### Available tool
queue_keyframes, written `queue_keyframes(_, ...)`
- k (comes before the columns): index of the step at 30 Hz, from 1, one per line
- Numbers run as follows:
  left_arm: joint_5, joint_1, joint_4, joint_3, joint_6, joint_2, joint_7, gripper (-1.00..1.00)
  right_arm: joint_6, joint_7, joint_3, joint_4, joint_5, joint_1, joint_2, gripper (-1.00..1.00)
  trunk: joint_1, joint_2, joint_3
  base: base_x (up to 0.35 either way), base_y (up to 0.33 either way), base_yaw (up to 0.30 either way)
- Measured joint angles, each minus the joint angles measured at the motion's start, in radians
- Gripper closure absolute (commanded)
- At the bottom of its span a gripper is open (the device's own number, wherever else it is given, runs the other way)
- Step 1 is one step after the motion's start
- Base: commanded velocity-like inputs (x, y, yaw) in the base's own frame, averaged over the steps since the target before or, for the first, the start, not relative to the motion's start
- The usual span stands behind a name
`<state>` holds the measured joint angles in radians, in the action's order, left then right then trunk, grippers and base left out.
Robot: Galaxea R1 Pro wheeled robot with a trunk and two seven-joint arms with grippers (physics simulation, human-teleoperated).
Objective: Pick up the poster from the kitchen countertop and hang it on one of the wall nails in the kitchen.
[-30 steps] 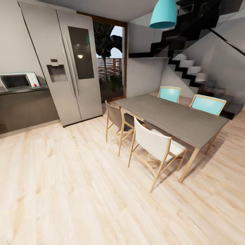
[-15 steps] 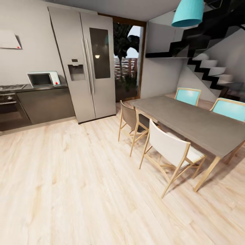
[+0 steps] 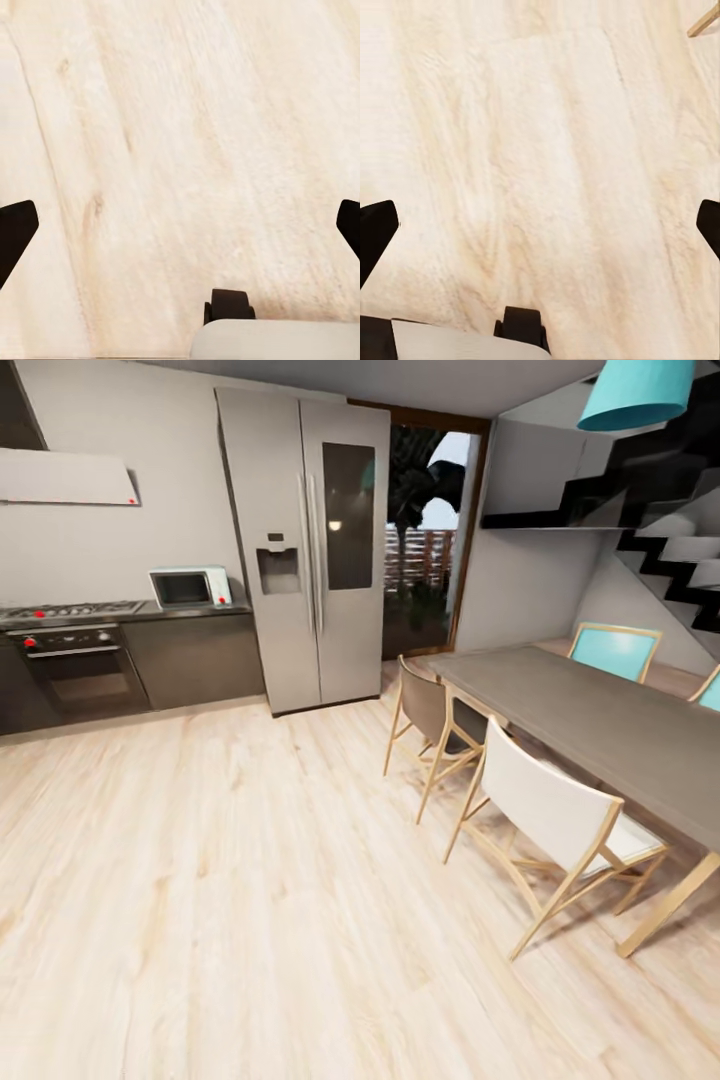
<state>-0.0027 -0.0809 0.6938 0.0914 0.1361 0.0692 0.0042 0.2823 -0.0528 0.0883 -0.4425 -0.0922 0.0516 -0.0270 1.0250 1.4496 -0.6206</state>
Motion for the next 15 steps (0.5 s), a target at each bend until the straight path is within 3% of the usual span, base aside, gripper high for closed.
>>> queue_keyframes(12,0.0,0.0,0.0,0.0,0.0,0.0,0.0,-1.0,0.0,0.0,0.0,0.0,0.0,0.0,0.0,-1.0,0.0,0.0,-0.005,0.0,0.0,0.278)
queue_keyframes(15,0.0,0.0,0.0,0.0,-0.001,0.0,0.0,-1.0,-0.003,0.003,0.001,0.0,0.0,0.0,-0.001,-1.0,0.0,0.0,-0.006,0.02,-0.028,0.087)
